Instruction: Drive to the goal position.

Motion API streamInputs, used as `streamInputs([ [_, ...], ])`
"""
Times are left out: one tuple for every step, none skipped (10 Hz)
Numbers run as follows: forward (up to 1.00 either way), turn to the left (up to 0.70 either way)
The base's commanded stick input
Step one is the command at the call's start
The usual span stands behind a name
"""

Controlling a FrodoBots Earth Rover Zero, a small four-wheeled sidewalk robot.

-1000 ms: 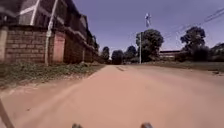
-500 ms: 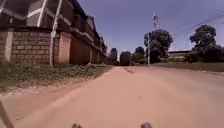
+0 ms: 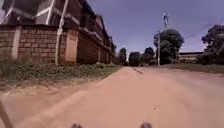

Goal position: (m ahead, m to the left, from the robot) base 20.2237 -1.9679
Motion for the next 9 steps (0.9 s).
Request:
streamInputs([
  [0.85,0.00],
  [0.85,0.00],
  [0.85,0.00],
  [0.85,0.00],
  [0.85,0.00],
  [0.85,-0.11],
  [0.85,-0.25],
  [0.85,-0.29],
  [0.85,-0.13],
])
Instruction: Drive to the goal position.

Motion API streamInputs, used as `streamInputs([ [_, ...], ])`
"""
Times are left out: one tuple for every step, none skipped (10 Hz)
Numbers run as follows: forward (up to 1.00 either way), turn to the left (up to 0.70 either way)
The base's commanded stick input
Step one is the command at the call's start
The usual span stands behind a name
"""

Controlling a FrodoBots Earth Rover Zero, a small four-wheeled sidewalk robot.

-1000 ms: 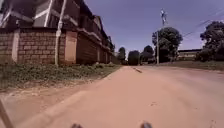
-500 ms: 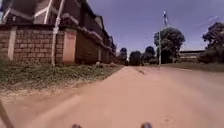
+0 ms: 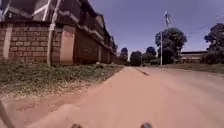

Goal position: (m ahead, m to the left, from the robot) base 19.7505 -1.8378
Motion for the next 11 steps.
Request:
streamInputs([
  [0.85,-0.03],
  [0.85,-0.20],
  [0.85,-0.34],
  [0.85,-0.34],
  [0.85,-0.34],
  [0.85,-0.24],
  [0.85,-0.14],
  [0.85,-0.14],
  [0.85,-0.30],
  [0.85,-0.34],
  [0.85,-0.34],
])
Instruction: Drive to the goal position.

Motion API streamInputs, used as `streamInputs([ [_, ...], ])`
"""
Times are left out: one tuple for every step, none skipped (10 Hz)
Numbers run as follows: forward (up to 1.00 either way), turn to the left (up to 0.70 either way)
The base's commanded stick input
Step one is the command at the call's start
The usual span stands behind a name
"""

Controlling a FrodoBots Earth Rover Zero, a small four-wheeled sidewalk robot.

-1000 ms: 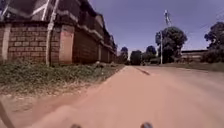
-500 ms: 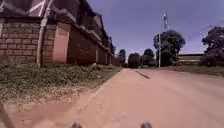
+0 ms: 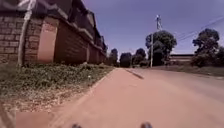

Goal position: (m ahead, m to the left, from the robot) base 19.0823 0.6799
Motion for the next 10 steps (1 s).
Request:
streamInputs([
  [0.85,-0.34],
  [0.85,-0.34],
  [0.85,-0.34],
  [0.85,-0.34],
  [0.85,-0.34],
  [0.85,-0.34],
  [0.85,-0.34],
  [0.85,-0.34],
  [0.85,0.00],
  [0.85,0.00],
])
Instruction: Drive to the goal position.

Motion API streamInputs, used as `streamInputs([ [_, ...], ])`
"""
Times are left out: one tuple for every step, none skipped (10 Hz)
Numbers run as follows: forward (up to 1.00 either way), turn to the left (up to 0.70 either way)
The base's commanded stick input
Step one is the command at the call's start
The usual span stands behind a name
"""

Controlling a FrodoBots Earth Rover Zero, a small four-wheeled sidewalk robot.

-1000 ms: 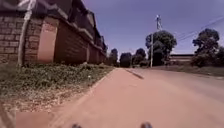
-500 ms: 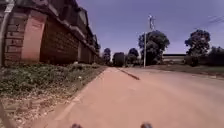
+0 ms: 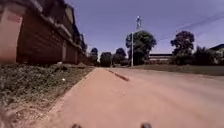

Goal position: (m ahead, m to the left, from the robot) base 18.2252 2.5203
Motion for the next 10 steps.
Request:
streamInputs([
  [0.85,0.00],
  [0.70,0.00],
  [0.70,0.00],
  [0.70,0.00],
  [0.70,0.00],
  [0.70,0.00],
  [0.70,0.00],
  [0.70,0.00],
  [0.70,0.00],
  [0.70,0.35],
])
